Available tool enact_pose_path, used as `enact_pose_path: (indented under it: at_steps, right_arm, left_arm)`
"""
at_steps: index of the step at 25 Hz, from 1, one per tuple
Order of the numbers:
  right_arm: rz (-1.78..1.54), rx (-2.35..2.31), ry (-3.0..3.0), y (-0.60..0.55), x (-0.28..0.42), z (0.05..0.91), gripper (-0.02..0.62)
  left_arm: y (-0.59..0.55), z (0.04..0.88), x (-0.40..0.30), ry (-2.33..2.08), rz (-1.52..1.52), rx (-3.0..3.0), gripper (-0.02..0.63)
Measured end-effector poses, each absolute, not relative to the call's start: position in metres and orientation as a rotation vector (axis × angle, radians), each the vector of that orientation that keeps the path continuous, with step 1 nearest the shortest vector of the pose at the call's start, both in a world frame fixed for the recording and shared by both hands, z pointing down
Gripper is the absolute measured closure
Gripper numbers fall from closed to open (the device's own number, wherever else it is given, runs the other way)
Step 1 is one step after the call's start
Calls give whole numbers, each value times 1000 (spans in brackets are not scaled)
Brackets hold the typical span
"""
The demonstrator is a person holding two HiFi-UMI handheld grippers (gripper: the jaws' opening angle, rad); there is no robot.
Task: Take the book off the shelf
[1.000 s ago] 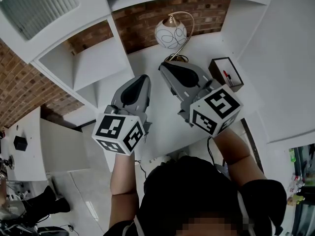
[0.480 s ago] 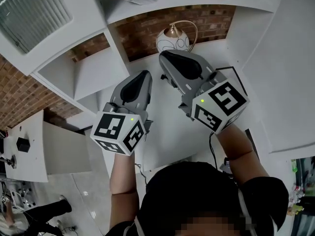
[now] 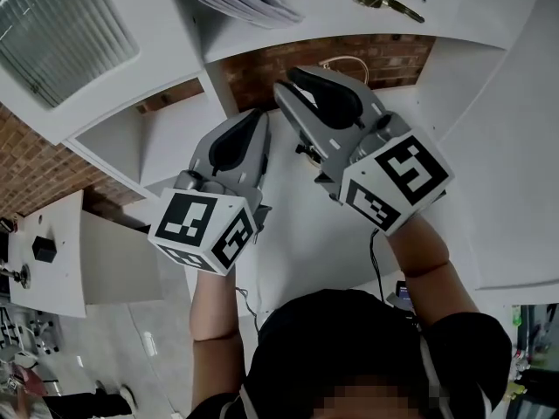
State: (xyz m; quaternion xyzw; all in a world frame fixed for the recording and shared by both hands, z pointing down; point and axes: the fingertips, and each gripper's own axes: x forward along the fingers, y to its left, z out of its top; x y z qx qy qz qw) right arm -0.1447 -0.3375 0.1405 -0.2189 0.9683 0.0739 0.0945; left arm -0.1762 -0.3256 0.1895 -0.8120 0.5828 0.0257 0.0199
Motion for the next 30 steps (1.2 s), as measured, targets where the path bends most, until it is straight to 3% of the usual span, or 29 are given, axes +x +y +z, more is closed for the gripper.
enact_pose_path:
  at_steps: [8,30]
  right_arm:
    - [286,-635,2860,-350,-154,106,484]
    - [740,-697,2935,-385,-208,47,290]
  left_arm:
    - [-335,166,-182,1807,90,-2521,600]
    - [-338,115,-211,1855,60,-2407,557]
